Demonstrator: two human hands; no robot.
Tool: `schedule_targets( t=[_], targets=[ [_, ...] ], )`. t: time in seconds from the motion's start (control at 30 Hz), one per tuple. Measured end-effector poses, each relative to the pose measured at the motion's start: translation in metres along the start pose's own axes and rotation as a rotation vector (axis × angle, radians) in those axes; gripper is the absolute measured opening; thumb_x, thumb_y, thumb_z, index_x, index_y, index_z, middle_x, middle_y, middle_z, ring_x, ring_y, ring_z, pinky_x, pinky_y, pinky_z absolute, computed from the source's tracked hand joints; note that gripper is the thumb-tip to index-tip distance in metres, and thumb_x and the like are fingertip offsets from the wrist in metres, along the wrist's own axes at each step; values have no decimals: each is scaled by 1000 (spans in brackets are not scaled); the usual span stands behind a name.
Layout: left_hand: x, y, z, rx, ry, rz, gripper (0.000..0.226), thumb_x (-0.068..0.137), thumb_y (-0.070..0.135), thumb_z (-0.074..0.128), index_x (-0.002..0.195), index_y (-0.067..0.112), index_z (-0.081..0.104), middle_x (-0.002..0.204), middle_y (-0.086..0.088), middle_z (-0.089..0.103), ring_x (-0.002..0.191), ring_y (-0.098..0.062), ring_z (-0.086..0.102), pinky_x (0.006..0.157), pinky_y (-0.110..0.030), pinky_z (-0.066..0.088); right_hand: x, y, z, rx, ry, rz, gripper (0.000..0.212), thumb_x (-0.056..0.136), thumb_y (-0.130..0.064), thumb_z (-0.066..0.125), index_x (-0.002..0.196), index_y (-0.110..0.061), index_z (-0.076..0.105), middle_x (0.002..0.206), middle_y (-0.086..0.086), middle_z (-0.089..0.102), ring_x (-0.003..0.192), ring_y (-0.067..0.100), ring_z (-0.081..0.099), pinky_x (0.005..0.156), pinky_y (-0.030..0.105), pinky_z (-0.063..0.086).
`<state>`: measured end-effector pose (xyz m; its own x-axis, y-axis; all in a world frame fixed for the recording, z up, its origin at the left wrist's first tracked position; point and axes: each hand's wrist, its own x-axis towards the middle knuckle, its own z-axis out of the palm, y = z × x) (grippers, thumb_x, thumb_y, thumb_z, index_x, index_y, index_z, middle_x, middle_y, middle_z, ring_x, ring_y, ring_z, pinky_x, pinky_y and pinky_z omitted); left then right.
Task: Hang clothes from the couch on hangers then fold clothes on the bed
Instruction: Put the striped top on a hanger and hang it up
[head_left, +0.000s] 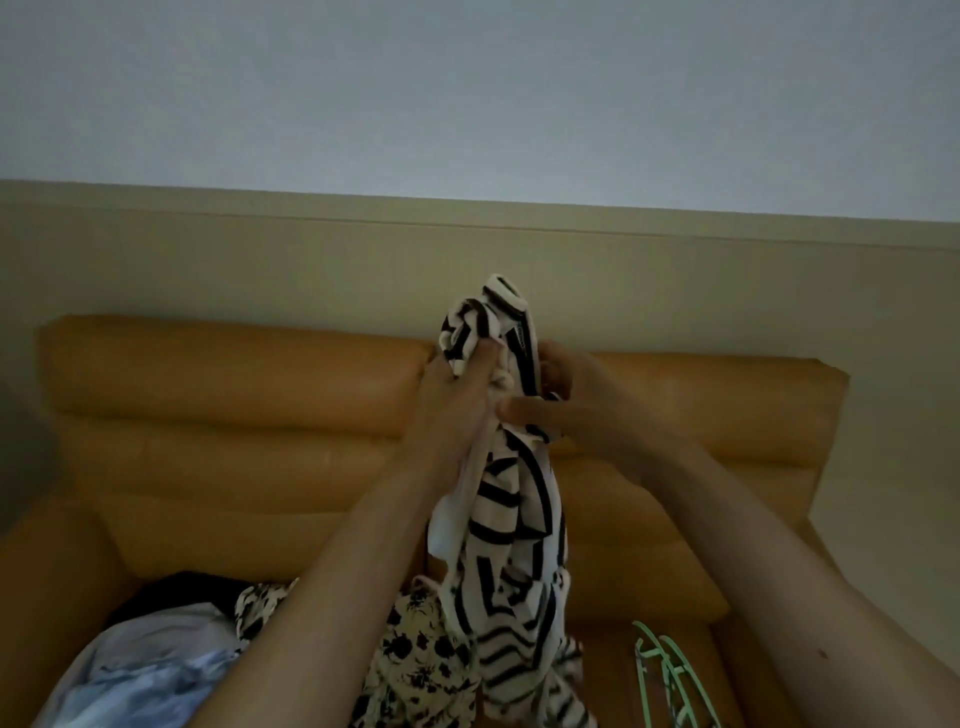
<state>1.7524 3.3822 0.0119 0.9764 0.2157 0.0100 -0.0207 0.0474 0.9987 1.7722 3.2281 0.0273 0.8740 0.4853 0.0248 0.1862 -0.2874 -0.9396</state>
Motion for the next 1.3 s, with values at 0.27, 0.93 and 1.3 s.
schedule_targets(
  t=[0.27,0.93,1.3],
  targets=[
    [-7,14,-31,16,-102,-152,49,95,63,50,106,19,69,93,3,76,95,-20,73,79,-38,58,-9,-14,-17,142,213,-44,22,102,-11,53,117,-10,70,110,8,76,103,24,72,85,37,59],
    [-20,52,-18,-355,251,-145,23,101,31,60,111,11,68,105,-7,72,92,-22,69,80,-34,56,-29,31,89,-188,195,-63,32,81,-39,80,99,-23,59,98,-7,64,91,10,62,78,35,56],
    [-32,66,-40,-324,278,40,16,99,16,63,84,18,69,68,7,74,64,-8,71,61,-24,58,-19,22,104,101,184,-68,27,106,-17,49,99,3,66,83,21,62,72,36,57,63,38,45]
  ],
)
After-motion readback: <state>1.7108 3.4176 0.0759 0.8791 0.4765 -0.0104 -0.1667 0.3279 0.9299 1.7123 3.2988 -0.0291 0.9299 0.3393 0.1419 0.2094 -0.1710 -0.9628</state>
